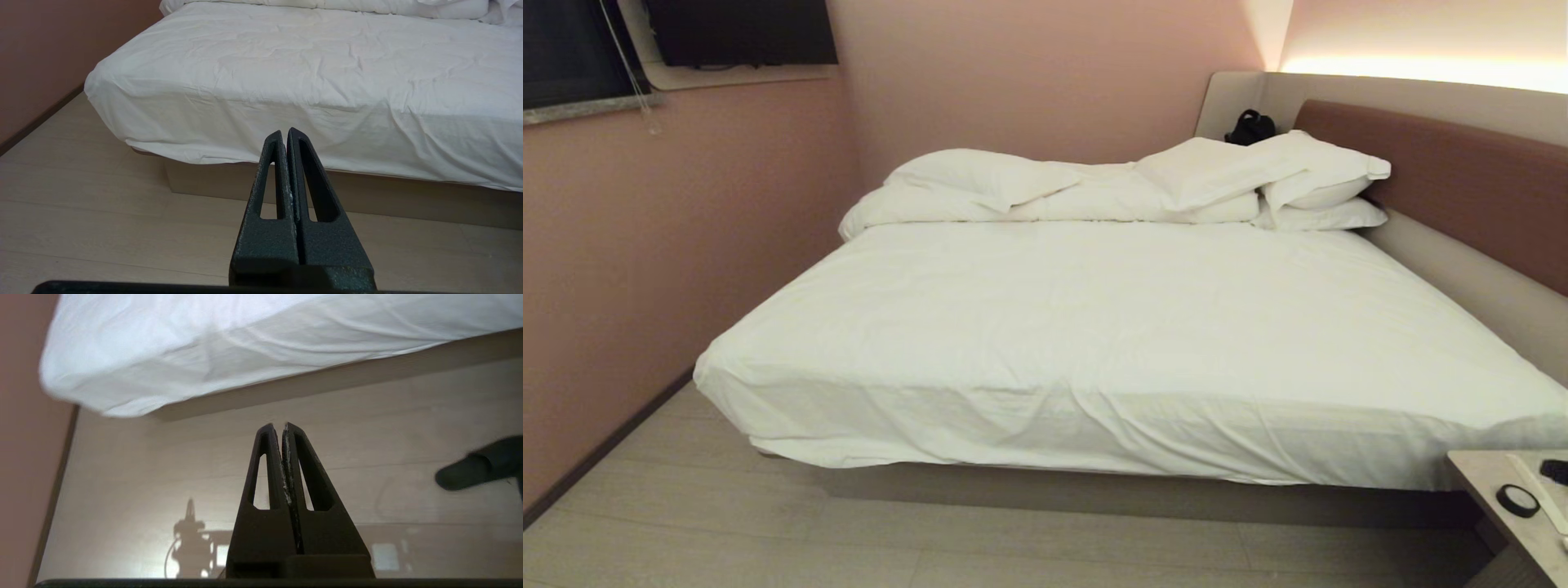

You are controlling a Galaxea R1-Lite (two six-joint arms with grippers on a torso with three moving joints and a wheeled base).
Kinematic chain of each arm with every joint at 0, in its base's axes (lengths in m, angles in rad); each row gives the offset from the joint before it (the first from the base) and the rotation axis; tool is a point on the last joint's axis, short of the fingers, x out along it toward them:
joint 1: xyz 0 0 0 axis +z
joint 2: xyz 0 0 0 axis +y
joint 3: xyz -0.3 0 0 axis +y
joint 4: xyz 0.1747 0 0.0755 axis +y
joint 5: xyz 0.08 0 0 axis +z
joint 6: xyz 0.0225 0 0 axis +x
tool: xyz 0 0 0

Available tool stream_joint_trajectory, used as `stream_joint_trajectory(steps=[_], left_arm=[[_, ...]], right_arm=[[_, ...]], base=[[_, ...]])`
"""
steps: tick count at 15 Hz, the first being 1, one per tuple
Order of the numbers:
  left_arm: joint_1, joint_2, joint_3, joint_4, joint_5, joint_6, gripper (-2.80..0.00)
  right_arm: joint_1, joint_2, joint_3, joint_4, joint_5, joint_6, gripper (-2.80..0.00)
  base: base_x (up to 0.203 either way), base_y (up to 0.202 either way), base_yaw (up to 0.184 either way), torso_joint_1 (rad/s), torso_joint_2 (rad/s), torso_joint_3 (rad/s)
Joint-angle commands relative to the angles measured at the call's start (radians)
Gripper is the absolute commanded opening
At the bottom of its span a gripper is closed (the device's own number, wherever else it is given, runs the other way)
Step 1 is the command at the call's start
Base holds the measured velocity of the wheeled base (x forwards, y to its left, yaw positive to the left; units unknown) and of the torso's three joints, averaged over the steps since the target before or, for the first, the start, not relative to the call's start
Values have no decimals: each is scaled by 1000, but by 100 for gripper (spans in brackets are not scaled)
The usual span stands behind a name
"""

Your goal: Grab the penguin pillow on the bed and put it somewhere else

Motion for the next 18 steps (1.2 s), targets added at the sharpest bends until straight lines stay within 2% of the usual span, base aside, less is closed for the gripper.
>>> stream_joint_trajectory(steps=[1, 8, 12, 18], left_arm=[[0, 0, 0, -1, 0, -1, -280], [0, 0, 0, -1, 0, -1, -280], [0, 0, 0, -1, 0, -1, -280], [0, 0, 0, -1, 0, -1, -280]], right_arm=[[4, -135, -2, 138, 68, -13, -280], [32, -444, 21, 175, 63, -27, -280], [30, -573, 32, 173, -5, -35, -280], [41, -714, 53, 174, -45, -91, -280]], base=[[0, 0, 0, 0, 0, 0], [0, 0, 0, 0, 0, 0], [0, 0, 0, 0, 0, 0], [0, 0, 0, 0, 0, 0]])
